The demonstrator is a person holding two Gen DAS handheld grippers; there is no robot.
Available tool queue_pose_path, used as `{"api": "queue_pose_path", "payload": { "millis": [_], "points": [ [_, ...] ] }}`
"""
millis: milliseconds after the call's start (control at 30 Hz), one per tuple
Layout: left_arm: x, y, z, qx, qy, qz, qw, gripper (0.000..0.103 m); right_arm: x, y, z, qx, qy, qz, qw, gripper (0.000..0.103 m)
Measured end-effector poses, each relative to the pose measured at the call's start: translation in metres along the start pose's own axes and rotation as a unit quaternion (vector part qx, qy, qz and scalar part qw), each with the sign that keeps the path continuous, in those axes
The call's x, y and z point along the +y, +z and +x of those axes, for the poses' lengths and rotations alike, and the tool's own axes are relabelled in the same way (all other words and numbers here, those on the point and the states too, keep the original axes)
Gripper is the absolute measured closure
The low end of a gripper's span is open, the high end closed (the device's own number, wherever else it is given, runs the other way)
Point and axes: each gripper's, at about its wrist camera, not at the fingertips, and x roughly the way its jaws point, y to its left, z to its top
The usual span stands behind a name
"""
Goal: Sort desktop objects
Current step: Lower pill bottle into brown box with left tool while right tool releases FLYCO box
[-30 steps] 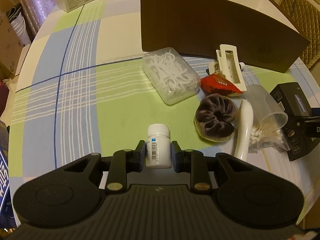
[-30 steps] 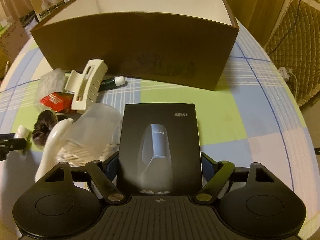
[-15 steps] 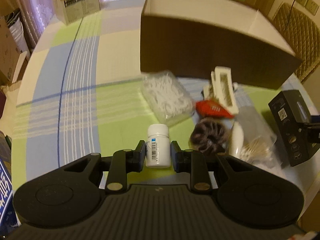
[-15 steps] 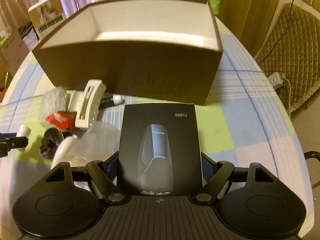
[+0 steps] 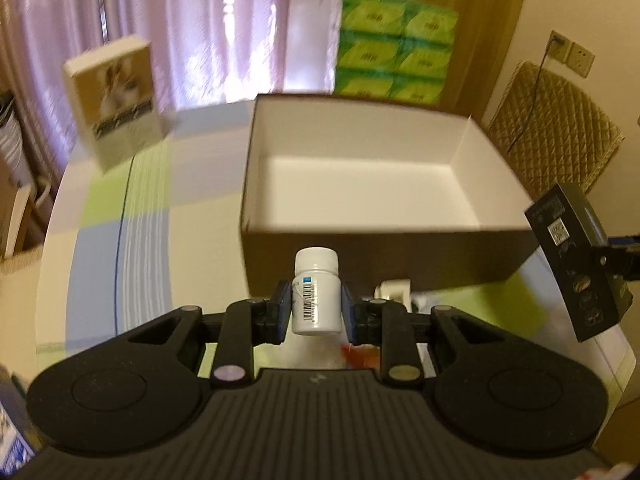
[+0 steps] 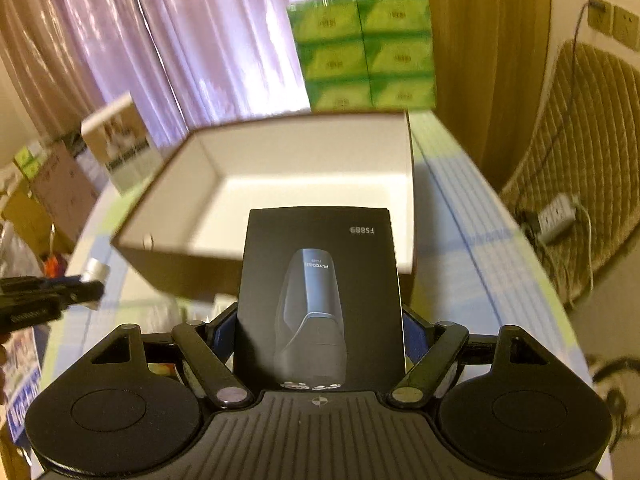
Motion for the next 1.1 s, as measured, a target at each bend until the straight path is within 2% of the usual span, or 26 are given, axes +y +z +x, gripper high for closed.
{"api": "queue_pose_path", "payload": {
  "millis": [233, 467, 733, 1100],
  "points": [
    [-0.013, 0.056, 0.037, -0.018, -0.016, 0.02, 0.9995, 0.081, 0.009, 0.055, 0.022, -0.039, -0.014, -0.007, 0.999, 0.027],
    [-0.014, 0.09, 0.094, 0.013, -0.002, 0.024, 0.9996, 0.081, 0.011, 0.093, 0.077, -0.023, -0.045, -0.009, 0.999, 0.027],
    [-0.003, 0.095, 0.152, 0.066, 0.016, 0.019, 0.9975, 0.081, 0.005, 0.104, 0.128, 0.02, -0.071, -0.014, 0.997, 0.027],
    [-0.01, 0.084, 0.189, 0.116, 0.044, 0.05, 0.991, 0.081, 0.0, 0.094, 0.171, 0.069, -0.097, -0.02, 0.993, 0.027]
  ]
}}
